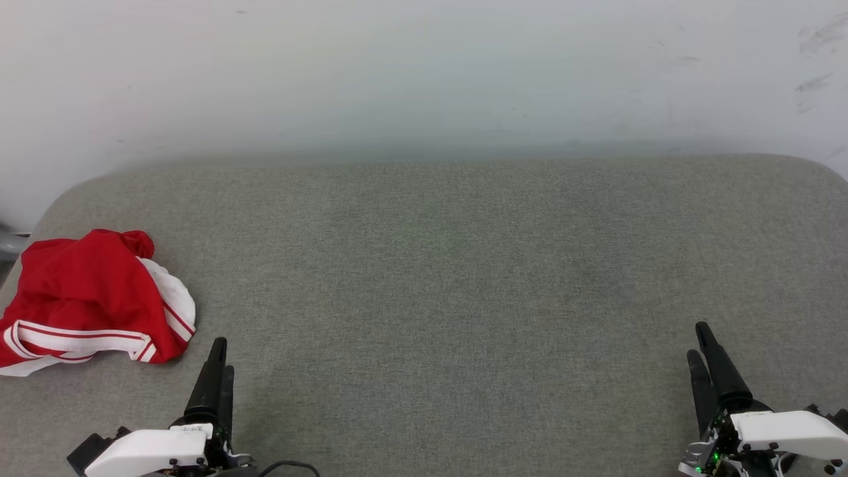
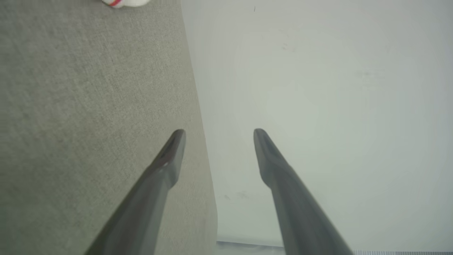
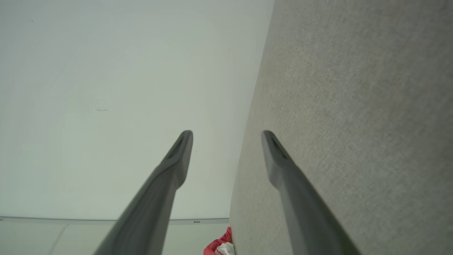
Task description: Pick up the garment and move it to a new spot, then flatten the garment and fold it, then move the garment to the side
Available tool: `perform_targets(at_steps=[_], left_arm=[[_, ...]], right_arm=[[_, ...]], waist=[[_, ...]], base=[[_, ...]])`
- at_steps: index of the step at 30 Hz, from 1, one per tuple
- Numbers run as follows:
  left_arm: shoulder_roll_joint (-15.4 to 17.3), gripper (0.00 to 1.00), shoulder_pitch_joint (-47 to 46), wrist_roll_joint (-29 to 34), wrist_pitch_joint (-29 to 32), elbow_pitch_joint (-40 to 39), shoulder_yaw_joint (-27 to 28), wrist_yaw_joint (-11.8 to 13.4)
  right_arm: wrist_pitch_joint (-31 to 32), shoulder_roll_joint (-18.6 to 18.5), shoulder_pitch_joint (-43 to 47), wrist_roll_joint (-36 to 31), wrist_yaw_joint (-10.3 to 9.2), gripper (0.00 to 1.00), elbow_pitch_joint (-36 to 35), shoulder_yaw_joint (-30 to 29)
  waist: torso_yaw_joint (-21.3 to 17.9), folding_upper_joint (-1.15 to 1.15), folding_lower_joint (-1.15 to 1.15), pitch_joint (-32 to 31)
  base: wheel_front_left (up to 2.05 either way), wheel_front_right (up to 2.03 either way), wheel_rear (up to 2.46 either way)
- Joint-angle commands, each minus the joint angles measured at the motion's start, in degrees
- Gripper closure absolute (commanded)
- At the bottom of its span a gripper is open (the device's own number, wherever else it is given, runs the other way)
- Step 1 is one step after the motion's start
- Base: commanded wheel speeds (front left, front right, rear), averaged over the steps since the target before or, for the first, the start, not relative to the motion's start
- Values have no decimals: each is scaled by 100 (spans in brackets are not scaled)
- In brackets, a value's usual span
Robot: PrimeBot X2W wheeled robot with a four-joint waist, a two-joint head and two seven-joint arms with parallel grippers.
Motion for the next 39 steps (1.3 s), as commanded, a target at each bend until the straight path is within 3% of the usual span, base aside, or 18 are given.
perform_targets(at_steps=[1, 12, 27, 30, 33, 39], left_arm=[[12, 0, -13, 225, -90, -95, 89, -4], [13, 0, 7, 932, -326, -184, 386, -7], [16, 0, 51, 2586, -638, -1040, 665, 5], [16, 0, 130, 3024, -695, -1249, 557, 1], [17, 0, 237, 3999, -822, -1622, 295, 113], [18, 0, 281, 4910, -924, -1982, 17, 284]], right_arm=[[-84, -3, -151, -173, 0, 0, -38, 12], [-322, -2, -236, -1105, 0, 0, -66, 11], [-638, -1, -287, -3967, 0, 0, -830, 122], [-693, -1, -285, -4490, 0, 0, -1003, 177], [-821, -1, -265, -5496, 0, 0, -1175, 344], [-922, 0, -291, -6191, 0, 0, -1305, 407]], waist=[[0, 0, 0, -2], [-3, 0, 0, -4], [14, 0, 0, 5], [12, 0, 0, 6], [2, 0, 0, 9], [-10, 0, 0, 24]], base=[[0, 0, 0], [0, 0, 0], [0, 0, 0], [0, 0, 0], [0, 0, 0], [0, 0, 0]])
